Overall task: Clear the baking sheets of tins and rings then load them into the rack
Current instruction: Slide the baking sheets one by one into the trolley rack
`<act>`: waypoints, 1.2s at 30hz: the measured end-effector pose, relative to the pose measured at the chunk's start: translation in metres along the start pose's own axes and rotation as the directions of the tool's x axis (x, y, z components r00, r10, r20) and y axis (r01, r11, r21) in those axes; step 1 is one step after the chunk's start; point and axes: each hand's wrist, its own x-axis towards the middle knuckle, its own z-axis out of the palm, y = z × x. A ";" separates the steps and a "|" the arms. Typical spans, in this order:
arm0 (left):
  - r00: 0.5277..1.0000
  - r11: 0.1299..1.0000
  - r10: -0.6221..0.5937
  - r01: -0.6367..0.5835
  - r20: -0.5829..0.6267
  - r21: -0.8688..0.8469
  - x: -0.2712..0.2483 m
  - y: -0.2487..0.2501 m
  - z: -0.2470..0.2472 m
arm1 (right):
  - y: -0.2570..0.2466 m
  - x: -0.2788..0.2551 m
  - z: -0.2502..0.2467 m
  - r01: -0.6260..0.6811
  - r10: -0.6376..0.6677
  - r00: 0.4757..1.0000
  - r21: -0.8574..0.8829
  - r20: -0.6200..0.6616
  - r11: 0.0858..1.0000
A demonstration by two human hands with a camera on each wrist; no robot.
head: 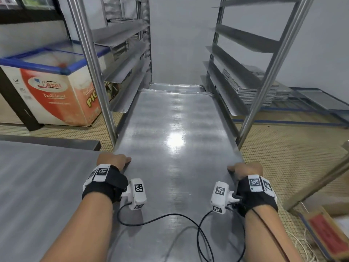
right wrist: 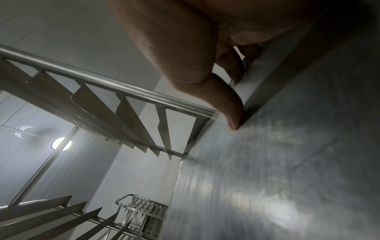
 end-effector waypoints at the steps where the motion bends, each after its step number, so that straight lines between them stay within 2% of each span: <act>1: 1.000 1.000 0.019 -0.019 -0.006 0.008 0.005 0.004 0.003 | -0.005 0.006 0.004 0.000 0.000 1.000 -0.016 0.000 1.000; 5: 0.998 0.997 0.064 -0.064 -0.012 0.044 0.019 0.026 0.009 | -0.026 0.026 0.018 0.003 -0.003 1.000 -0.056 0.005 0.998; 11: 0.998 0.995 0.070 -0.069 -0.007 0.070 0.040 0.050 0.016 | -0.052 0.044 0.035 0.033 -0.032 0.999 -0.096 0.015 0.995; 15: 0.998 0.995 0.057 -0.057 0.004 0.077 0.053 0.062 0.023 | -0.063 0.056 0.042 0.036 -0.033 0.999 -0.103 0.030 0.994; 21: 1.000 0.997 -0.021 0.021 -0.003 0.073 0.057 0.076 0.032 | -0.075 0.069 0.043 0.086 -0.081 0.996 -0.166 0.036 0.982; 24: 1.000 0.994 -0.011 0.010 0.008 0.104 0.056 0.076 0.033 | -0.079 0.068 0.041 0.082 -0.073 0.996 -0.204 0.049 0.976; 27: 0.999 0.987 0.033 -0.036 0.025 0.154 0.053 0.079 0.029 | -0.078 0.066 0.041 0.148 -0.130 0.987 -0.211 0.096 0.966; 31: 0.995 0.969 0.037 -0.059 0.098 0.240 0.039 0.082 0.023 | -0.076 0.059 0.034 0.133 -0.122 0.985 -0.088 0.121 0.987; 33: 0.990 0.980 0.025 -0.051 0.137 0.193 0.030 0.082 0.019 | -0.078 0.043 0.026 0.098 -0.095 0.988 -0.020 0.121 0.995; 36: 0.980 0.971 0.097 -0.131 0.172 0.199 0.016 0.079 0.013 | -0.073 0.029 0.021 0.183 -0.173 0.976 -0.065 0.132 0.981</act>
